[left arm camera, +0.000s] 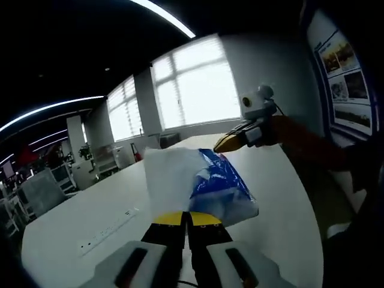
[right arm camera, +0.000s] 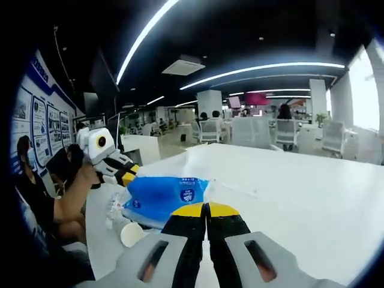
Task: Arrange the tabletop items into an orderly group along one side of the table until the central work area is clear of visible clutter.
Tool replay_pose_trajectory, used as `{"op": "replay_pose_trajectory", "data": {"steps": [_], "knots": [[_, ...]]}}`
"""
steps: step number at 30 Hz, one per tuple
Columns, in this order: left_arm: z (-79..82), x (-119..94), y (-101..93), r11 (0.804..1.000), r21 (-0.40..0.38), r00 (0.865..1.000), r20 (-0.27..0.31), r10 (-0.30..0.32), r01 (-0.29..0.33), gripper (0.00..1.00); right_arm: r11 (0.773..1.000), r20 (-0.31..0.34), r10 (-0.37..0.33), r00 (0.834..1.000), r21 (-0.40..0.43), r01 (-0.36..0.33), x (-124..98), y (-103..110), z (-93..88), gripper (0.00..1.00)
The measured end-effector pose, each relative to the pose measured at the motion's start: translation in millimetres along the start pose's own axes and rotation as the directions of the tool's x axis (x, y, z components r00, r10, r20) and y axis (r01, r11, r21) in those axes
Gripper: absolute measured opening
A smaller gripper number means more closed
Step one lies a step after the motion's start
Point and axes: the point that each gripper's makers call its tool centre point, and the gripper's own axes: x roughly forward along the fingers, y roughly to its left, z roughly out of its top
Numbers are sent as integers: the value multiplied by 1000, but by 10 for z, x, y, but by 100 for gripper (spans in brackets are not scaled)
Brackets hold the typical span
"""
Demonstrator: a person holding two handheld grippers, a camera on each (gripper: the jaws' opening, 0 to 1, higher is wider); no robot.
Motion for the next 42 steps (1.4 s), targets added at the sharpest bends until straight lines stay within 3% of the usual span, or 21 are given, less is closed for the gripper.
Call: {"op": "replay_pose_trajectory", "data": {"steps": [4, 7, 16, 25, 35, 42], "knots": [[34, 134, -43, 1000, 6, 1000, -3, -14, 14, 0, 1000, 9, -19, 1000, 10, 19, -147, -76, -49, 0], [58, 290, -84, 999, 15, 1000, -14, -29, 29, 0, 999, 15, -32, 999, 20, 32, -213, -250, -33, 0], [90, 643, -170, 998, 18, 997, -33, -64, 65, 0, 996, 22, -72, 997, 47, 71, -448, -424, -158, 0], [25, 918, -226, 995, 52, 994, -75, -84, 88, 0, 993, 16, -94, 995, 70, 92, -559, -559, -303, 0], [-251, 1118, -178, 995, 43, 989, -127, -80, 86, 0, 989, -12, -96, 995, 108, 97, -438, -673, -591, 0], [-554, 1268, -193, 995, 52, 979, -192, -68, 80, 0, 985, -32, -95, 995, 140, 99, -351, -723, -816, 0]]}}
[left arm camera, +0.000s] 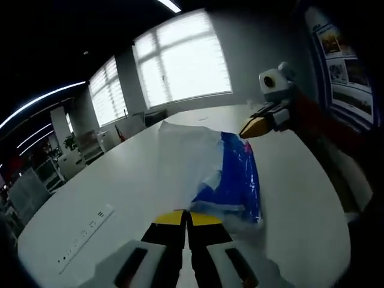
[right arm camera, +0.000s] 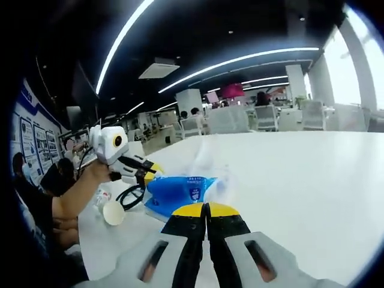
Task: Arrange the tabletop items into an orderly group along one side of the table until the central work area is clear of visible clutter.
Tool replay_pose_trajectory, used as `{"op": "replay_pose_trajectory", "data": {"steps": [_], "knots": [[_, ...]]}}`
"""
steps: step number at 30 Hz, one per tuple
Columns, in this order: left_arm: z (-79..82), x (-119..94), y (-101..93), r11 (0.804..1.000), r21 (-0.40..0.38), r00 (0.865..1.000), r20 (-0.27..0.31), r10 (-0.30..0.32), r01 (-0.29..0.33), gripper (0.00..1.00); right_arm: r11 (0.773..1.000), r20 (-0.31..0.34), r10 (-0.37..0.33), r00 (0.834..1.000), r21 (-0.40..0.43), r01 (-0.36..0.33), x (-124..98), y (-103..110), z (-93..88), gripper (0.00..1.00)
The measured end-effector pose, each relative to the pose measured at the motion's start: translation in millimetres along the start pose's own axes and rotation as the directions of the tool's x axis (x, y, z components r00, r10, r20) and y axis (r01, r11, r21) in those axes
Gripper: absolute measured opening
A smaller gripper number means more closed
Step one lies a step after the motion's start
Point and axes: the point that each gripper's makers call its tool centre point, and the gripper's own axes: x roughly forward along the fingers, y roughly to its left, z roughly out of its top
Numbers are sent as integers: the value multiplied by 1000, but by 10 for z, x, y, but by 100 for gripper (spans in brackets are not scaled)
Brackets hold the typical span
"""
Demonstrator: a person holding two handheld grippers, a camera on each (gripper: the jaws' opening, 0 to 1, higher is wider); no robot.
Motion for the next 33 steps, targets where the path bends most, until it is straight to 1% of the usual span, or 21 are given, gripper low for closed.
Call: {"op": "replay_pose_trajectory", "data": {"steps": [3, 6, 11, 17, 18, 24, 33], "knots": [[-69, 52, -27, 1000, 3, 1000, -16, -6, 6, 0, 1000, -12, -2, 1000, 11, 2, 26, -24, -84, 0], [-160, 111, -12, 1000, 10, 999, -43, 2, -2, 0, 1000, -25, 5, 1000, 19, -4, 61, -17, -179, 0], [-259, 173, 6, 1000, 0, 998, -67, 0, 0, 0, 1000, -37, 10, 999, 28, -8, 101, -12, -280, 0], [-416, 256, -17, 1000, 26, 993, -121, -10, 14, 0, 999, -53, 12, 998, 42, -10, 150, -37, -408, 0], [-448, 278, -24, 1000, 27, 991, -130, -10, 14, 0, 999, -66, 16, 998, 44, -13, 158, -25, -455, 0], [-525, 322, -38, 999, 37, 987, -157, -11, 17, 0, 998, -80, 21, 997, 53, -16, 194, -23, -583, 0], [-565, 311, -44, 999, 51, 984, -176, -8, 18, 0, 997, -106, 10, 994, 79, -2, 229, -115, -777, 0]]}}
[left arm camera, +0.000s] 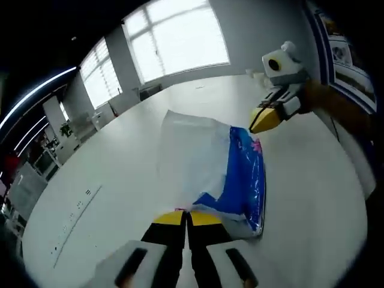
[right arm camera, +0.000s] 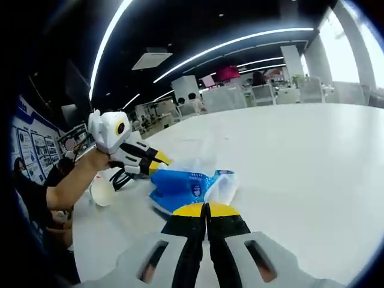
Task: Arrange the tabletop items into an orderly group along one side of the table until the central work area is clear of visible clutter.
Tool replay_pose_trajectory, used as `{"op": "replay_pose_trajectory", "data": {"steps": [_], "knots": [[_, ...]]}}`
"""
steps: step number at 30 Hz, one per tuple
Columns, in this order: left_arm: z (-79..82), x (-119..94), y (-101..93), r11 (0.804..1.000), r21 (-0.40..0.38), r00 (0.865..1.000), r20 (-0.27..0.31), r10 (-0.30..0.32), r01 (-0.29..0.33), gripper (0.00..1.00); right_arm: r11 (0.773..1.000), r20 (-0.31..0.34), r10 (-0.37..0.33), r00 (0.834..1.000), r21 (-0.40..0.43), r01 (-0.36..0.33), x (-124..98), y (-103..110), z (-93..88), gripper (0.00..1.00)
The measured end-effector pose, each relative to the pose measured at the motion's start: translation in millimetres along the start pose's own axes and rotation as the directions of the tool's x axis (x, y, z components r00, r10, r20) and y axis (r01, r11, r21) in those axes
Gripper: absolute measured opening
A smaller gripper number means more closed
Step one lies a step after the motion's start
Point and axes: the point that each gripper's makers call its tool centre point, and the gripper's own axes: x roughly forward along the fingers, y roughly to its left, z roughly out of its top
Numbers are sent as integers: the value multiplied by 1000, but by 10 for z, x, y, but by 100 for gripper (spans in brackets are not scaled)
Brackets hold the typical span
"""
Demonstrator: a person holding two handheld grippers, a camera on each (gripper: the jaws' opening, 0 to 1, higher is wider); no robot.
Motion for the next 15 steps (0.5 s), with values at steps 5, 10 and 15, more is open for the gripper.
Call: {"op": "replay_pose_trajectory", "data": {"steps": [5, 10, 15], "knots": [[-30, -3, -6, 1000, 3, 1000, -10, 2, -2, 0, 1000, 8, 4, 1000, 15, -4, 5, -14, -12, 0], [-44, -3, 3, 1000, 0, 1000, -14, 5, -5, 0, 1000, 8, 9, 1000, 27, -9, -10, 4, -21, 0], [-63, -20, 12, 999, -36, 1000, -11, 7, -8, 3, 1000, 1, -3, 1000, 17, 3, -21, -6, -59, 4]]}}
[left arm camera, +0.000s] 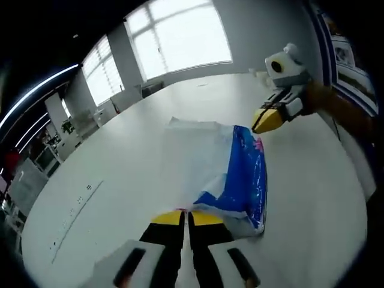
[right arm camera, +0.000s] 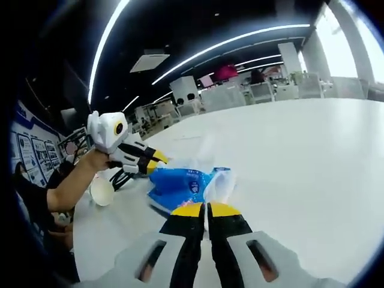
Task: Arrange the tabletop items into an orderly group along one side of the table until the central work area is clear of visible clutter.
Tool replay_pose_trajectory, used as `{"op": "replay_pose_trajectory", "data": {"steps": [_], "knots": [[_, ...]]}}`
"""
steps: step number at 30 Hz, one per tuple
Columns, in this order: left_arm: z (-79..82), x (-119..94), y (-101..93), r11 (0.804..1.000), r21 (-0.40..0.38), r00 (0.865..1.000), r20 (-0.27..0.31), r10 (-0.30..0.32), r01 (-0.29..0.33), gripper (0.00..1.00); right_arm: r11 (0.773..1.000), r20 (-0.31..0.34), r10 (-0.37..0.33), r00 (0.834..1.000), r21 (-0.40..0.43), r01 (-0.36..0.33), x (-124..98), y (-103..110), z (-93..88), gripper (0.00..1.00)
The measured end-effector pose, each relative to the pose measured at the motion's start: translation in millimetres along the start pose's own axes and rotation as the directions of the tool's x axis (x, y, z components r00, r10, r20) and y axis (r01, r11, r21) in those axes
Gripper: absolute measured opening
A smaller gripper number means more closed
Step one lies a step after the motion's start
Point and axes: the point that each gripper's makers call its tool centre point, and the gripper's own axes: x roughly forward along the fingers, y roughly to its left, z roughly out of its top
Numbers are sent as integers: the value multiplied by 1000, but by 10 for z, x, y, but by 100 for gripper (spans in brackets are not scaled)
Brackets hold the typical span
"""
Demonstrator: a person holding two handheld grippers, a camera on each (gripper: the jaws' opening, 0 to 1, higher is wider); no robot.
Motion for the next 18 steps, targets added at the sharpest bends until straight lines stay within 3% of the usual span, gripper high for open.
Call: {"op": "replay_pose_trajectory", "data": {"steps": [3, 18], "knots": [[8, -24, -10, 1000, -19, 1000, 9, -9, 9, 4, 1000, -19, -12, 1000, -16, 12, 1, -19, -47, 16], [-15, -167, -57, 999, 33, 1000, -20, -13, 13, 33, 997, 12, -65, 998, -36, 66, -128, -89, 10, 39]]}}
